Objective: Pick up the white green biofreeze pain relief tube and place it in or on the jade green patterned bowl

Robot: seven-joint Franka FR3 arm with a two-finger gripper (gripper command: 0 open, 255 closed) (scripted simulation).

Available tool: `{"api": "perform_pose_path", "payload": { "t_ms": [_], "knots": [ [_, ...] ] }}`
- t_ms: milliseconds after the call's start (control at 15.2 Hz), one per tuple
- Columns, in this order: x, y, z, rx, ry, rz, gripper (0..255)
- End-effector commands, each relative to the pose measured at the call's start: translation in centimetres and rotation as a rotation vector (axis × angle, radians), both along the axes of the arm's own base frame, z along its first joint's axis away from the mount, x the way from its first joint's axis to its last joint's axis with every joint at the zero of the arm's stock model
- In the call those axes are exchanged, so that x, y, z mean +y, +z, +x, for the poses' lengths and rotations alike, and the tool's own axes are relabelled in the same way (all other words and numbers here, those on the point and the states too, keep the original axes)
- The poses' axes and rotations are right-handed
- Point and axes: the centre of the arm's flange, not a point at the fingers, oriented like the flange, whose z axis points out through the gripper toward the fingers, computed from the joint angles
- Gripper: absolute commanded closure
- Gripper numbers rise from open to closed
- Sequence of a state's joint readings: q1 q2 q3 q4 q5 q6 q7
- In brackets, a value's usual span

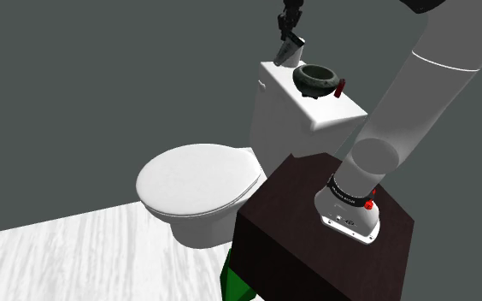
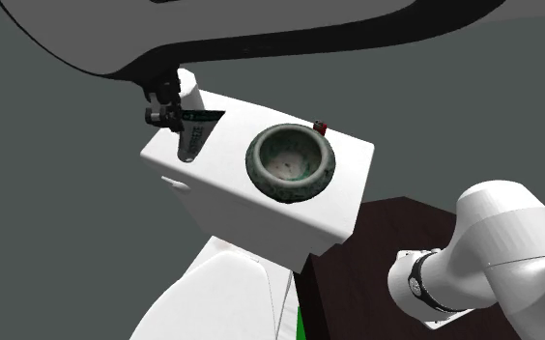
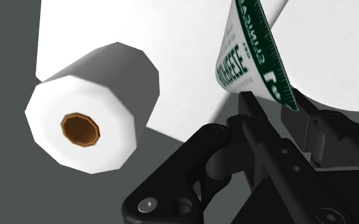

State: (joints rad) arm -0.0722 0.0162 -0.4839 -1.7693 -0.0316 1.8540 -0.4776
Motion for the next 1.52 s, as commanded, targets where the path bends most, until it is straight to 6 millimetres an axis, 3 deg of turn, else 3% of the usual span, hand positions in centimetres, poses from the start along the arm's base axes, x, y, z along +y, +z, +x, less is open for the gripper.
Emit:
{"api": "perform_pose_path", "payload": {
  "t_ms": [0,1452],
  "knots": [
    [0.0,1.0,0.0,0.000,0.000,0.000,255],
    [0.0,12.6,0.0,0.000,0.000,0.000,255]
  ]
}}
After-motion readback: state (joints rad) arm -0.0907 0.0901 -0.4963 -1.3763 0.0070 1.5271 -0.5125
